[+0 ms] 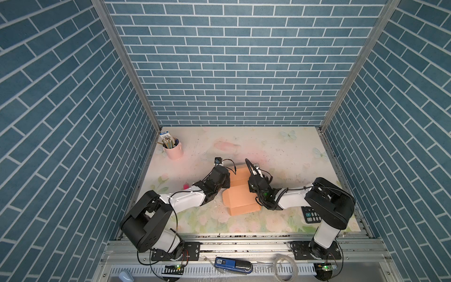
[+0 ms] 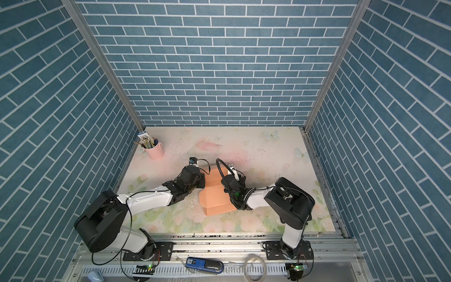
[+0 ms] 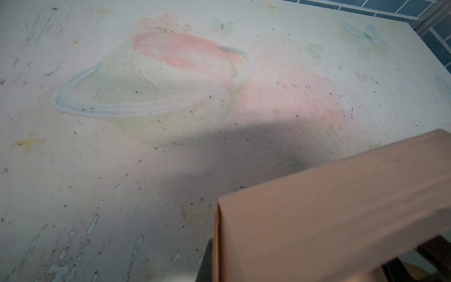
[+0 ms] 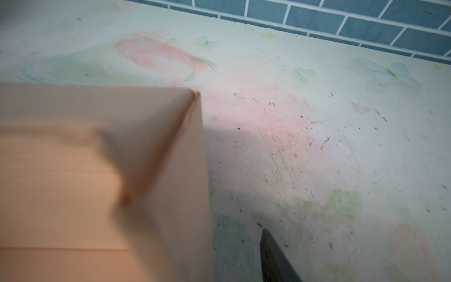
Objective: Assemble paper box
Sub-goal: Fold the bottom flaps of a flat cardboard box at the center of the table.
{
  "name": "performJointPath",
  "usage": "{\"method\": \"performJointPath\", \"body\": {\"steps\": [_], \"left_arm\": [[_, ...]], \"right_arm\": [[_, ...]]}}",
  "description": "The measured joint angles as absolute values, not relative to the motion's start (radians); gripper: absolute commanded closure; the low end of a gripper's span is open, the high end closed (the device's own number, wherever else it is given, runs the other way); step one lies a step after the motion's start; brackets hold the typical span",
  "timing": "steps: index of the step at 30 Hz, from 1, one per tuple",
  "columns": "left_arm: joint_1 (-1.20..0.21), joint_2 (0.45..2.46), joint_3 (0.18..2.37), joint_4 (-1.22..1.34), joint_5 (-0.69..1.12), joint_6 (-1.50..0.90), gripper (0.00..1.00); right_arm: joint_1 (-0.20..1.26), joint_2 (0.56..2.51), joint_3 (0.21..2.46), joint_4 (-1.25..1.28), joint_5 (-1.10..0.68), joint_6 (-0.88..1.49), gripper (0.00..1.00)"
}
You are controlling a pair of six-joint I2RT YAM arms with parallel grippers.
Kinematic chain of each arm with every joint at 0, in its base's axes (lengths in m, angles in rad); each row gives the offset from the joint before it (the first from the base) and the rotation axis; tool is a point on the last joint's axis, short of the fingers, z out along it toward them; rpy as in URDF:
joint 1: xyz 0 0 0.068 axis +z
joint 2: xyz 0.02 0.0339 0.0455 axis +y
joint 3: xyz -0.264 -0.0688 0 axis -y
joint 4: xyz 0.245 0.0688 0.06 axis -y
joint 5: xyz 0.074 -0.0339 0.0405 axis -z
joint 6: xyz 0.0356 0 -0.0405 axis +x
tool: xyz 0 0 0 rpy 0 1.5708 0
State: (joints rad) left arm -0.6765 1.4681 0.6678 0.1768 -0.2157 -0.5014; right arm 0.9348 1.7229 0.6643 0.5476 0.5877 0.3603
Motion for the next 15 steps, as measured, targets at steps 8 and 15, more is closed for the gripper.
{"method": "performJointPath", "body": {"steps": [8, 15], "left_arm": [[-0.677, 1.468, 0.736, 0.133, -0.201, -0.501, 1.00], [-0.677, 1.468, 0.736, 0.076, -0.202, -0.501, 0.99]], "right_arm": [[0.932, 1.421, 0.531, 0.538, 0.491, 0.358, 0.53], [0.928, 1.316, 0.504, 0.530, 0.390, 0.334, 0.54]]}}
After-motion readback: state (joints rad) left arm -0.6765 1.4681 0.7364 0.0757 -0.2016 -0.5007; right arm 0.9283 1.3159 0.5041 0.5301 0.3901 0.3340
